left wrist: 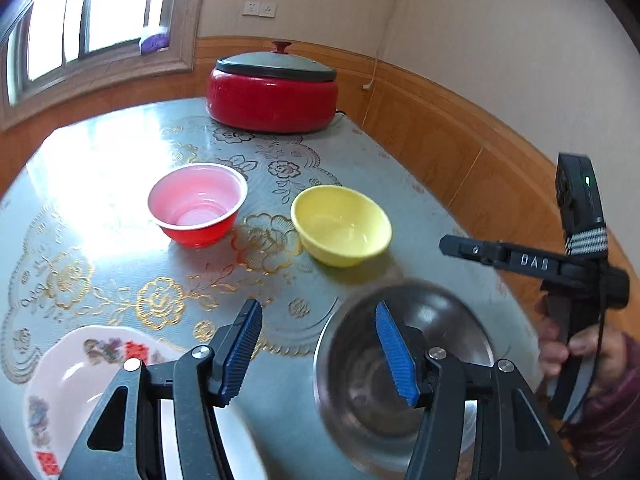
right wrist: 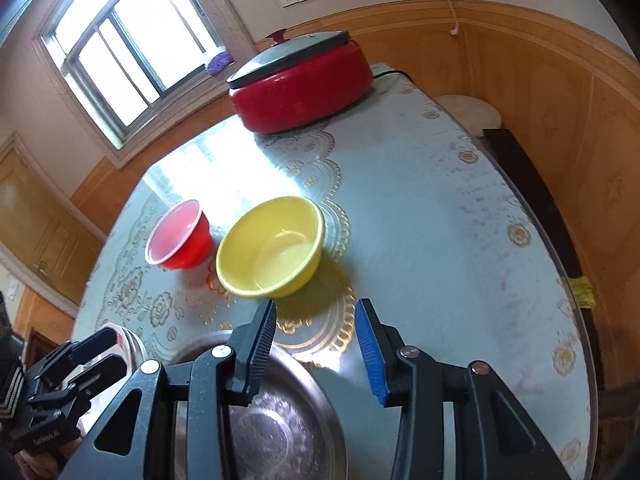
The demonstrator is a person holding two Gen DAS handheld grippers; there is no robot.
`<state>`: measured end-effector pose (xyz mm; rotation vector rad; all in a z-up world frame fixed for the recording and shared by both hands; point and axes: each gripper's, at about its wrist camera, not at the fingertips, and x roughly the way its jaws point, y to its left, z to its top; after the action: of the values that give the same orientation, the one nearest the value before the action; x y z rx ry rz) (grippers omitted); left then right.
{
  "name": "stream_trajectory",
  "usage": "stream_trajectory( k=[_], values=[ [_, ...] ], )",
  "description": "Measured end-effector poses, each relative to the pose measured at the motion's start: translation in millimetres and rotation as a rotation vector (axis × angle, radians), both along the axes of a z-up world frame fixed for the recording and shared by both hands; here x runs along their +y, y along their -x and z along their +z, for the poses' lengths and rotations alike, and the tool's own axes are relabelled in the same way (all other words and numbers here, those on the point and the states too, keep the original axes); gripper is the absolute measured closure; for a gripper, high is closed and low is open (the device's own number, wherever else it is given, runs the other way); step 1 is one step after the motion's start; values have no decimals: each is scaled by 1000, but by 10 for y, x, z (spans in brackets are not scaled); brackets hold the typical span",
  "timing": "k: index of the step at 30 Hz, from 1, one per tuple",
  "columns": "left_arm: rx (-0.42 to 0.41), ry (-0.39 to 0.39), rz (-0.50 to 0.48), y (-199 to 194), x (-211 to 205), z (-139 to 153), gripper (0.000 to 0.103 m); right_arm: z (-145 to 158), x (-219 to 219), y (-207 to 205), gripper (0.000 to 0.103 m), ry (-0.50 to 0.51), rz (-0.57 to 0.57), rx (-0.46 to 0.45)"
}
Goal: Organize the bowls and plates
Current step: 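Release the steel bowl and move both grippers to the yellow bowl, then grasp the yellow bowl rim with both grippers and lift it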
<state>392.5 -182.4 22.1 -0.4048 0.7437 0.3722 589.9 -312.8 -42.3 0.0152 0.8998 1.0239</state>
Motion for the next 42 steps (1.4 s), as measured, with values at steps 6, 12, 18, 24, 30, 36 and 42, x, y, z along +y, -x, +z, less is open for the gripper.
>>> stream_trajectory(
  k=[6, 12, 18, 24, 30, 36, 42],
  values=[
    [55, 23, 53, -428, 148, -55, 54, -47, 314, -300, 76, -4, 103, 74],
    [121, 16, 71, -753, 241, -148, 58, -176, 640, -576, 76, 20, 158, 152],
    [191, 40, 78, -1048, 405, -342, 62, -263, 813, -696, 76, 29, 178, 141],
    [217, 74, 48, -1275, 496, -512, 79, -321, 899, -739, 89, 56, 190, 94],
    [198, 86, 33, -1268, 494, -485, 84, -325, 815, -779, 96, 27, 169, 104],
    [161, 79, 18, -1144, 388, -385, 84, -176, 692, -699, 96, -3, 156, 87],
    [100, 56, -7, -941, 237, -137, 84, 42, 504, -546, 96, -50, 142, 54]
  ],
)
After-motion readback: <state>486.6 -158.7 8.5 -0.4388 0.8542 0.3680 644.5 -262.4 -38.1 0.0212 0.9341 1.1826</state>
